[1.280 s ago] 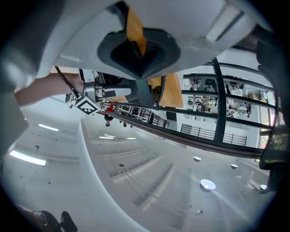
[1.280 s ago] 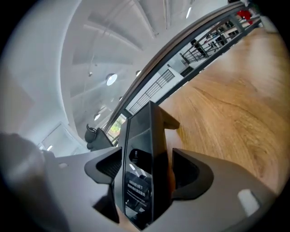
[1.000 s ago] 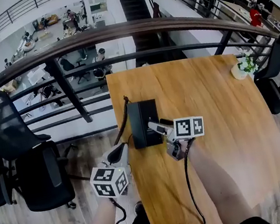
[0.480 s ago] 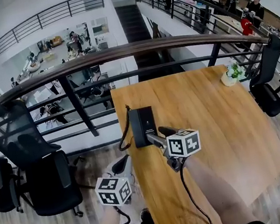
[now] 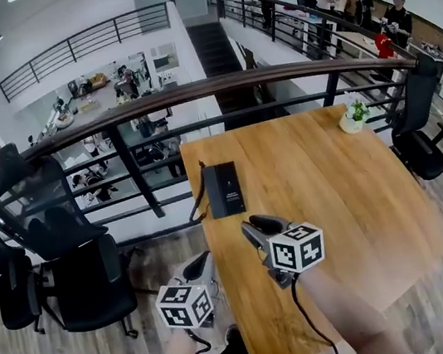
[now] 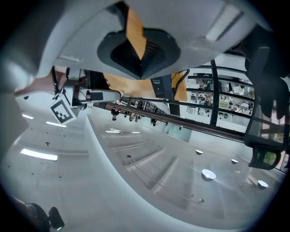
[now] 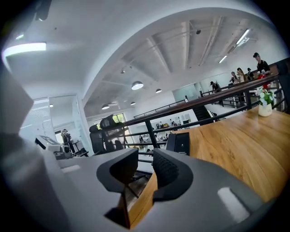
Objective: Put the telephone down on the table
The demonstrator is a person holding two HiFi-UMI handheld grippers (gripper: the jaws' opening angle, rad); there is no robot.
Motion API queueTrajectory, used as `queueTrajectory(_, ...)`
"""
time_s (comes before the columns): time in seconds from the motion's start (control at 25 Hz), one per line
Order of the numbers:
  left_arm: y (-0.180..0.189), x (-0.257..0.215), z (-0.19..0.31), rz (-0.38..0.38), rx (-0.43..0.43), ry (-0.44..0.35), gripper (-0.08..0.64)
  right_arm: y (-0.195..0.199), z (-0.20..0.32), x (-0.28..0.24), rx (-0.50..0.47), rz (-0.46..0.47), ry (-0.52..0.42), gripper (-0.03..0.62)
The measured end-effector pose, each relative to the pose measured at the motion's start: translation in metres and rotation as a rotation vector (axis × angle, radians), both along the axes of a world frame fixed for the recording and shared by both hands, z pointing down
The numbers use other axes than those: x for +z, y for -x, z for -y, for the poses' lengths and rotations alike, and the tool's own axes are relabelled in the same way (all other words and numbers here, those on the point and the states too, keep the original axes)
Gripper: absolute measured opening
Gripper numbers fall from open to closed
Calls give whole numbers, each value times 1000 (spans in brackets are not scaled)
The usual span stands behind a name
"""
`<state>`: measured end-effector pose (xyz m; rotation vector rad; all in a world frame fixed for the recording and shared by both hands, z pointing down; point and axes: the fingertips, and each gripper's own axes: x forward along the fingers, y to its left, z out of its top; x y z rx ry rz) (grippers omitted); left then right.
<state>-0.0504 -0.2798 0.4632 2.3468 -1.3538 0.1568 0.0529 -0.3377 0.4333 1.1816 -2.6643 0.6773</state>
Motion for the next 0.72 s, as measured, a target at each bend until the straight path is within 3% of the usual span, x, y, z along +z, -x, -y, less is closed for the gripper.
queueTrajectory(0.48,-33,20,-137,-5,-13,24,2,-42,-139,13,24,-32,-56,0)
queueTrajectory(0.72,-38,19,-174,2,-38,23,2,-40,-183,25,-14,-47,-59,-2)
